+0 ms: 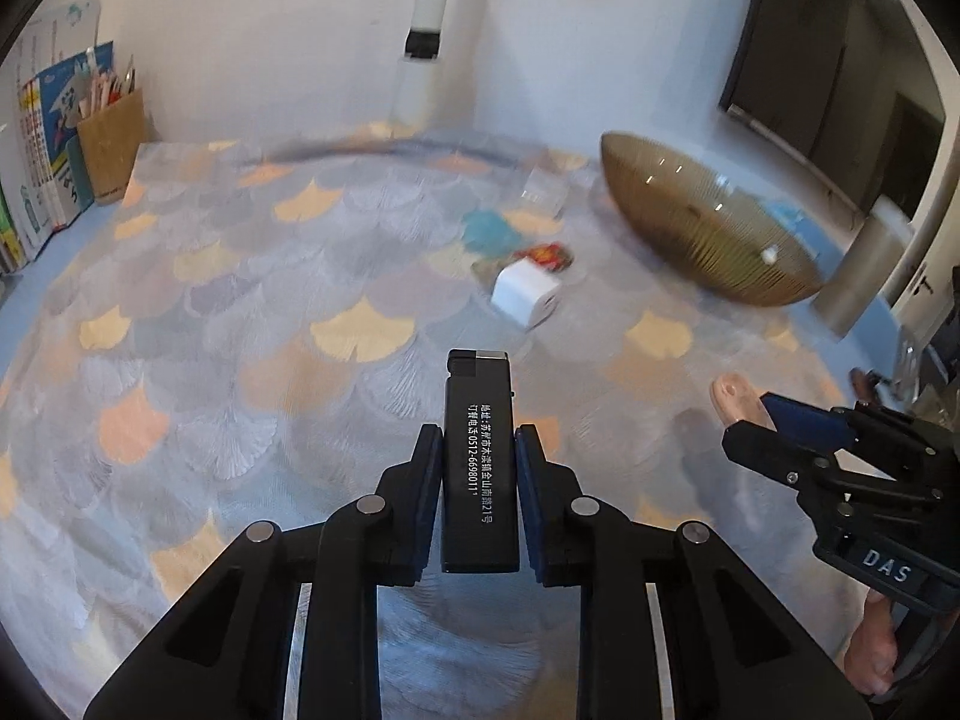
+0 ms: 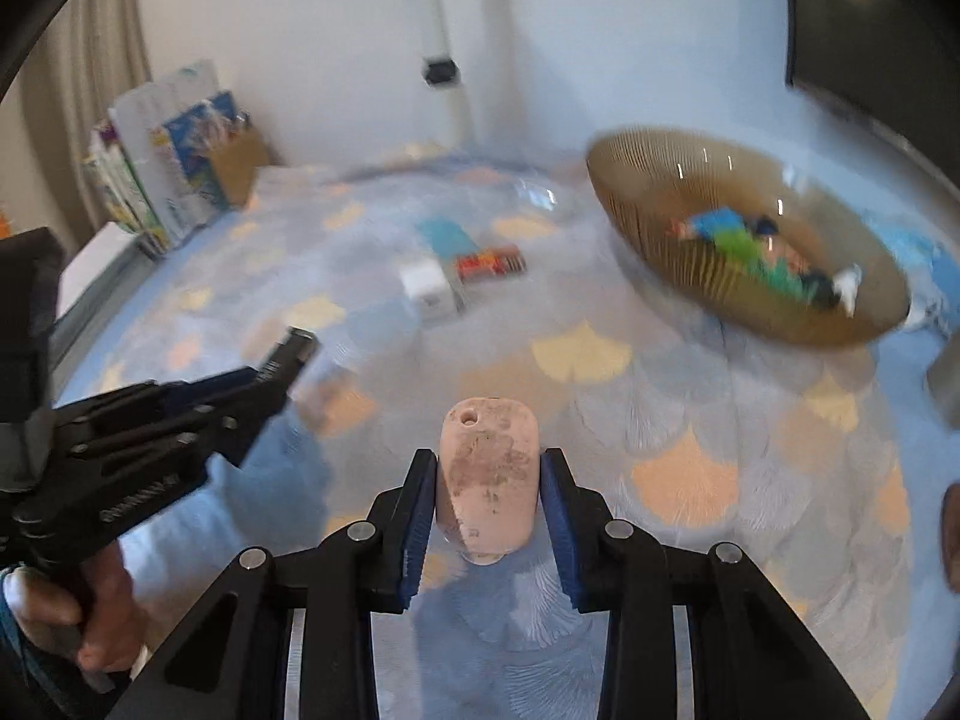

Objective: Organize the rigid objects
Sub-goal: 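Lift the black bar with the left gripper while the right carries the pink soap to the bowl, then open both grippers over the amber bowl to release the black bar and pink soap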

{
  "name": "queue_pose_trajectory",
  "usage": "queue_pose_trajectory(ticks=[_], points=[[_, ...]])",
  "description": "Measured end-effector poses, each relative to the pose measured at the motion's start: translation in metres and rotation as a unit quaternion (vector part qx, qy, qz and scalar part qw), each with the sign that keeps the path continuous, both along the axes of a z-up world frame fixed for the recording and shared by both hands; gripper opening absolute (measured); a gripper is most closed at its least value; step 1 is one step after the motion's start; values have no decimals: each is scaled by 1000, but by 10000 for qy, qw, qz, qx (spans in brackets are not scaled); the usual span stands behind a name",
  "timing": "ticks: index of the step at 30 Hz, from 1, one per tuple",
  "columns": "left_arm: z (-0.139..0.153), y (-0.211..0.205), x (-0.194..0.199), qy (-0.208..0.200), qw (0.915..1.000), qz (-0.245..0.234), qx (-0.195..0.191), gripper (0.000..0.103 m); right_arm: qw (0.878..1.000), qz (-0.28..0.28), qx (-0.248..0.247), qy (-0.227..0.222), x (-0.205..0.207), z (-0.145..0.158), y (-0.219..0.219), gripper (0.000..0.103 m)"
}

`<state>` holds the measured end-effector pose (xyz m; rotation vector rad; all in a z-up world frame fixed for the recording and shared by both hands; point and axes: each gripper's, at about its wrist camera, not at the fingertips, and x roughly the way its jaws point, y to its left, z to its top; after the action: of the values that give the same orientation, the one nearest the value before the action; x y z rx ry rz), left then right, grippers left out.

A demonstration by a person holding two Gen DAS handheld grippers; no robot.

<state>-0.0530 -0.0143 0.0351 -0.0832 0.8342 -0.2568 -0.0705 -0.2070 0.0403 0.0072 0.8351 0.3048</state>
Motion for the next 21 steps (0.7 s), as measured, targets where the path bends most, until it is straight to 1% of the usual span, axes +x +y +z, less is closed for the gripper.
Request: queue_pose_trajectory(ticks=[4, 7, 10, 12, 13, 14, 17, 19, 21], points=[[22, -4, -3, -243, 9995, -78, -163, 21, 9993, -11, 113, -365, -9, 29, -7, 34], [42, -13, 0, -460, 9987, -153, -164, 21, 9979, -198, 92, -612, -12, 49, -21, 34], [68, -28, 12, -720, 9968, -321, -106, 21, 9945, -514, 48, -915, -9, 76, -47, 34], [90, -42, 24, -943, 9945, -442, -73, 21, 9888, -933, -93, -1164, 0, 100, -75, 34], [100, -49, 30, -1046, 9932, -504, -87, 21, 9866, -1076, -101, -1219, 2, 107, -85, 34], [110, -57, 38, -1143, 9917, -573, -116, 21, 9824, -1352, -61, -1287, 9, 119, -103, 34], [137, -85, 60, -1396, 9875, -721, -159, 21, 9709, -1924, 56, -1425, 24, 143, -142, 34], [147, -102, 76, -1474, 9853, -841, -222, 21, 9665, -2119, 48, -1446, 36, 152, -157, 34], [146, -120, 98, -1383, 9855, -939, -302, 21, 9645, -2271, -2, -1347, 53, 151, -169, 34]])
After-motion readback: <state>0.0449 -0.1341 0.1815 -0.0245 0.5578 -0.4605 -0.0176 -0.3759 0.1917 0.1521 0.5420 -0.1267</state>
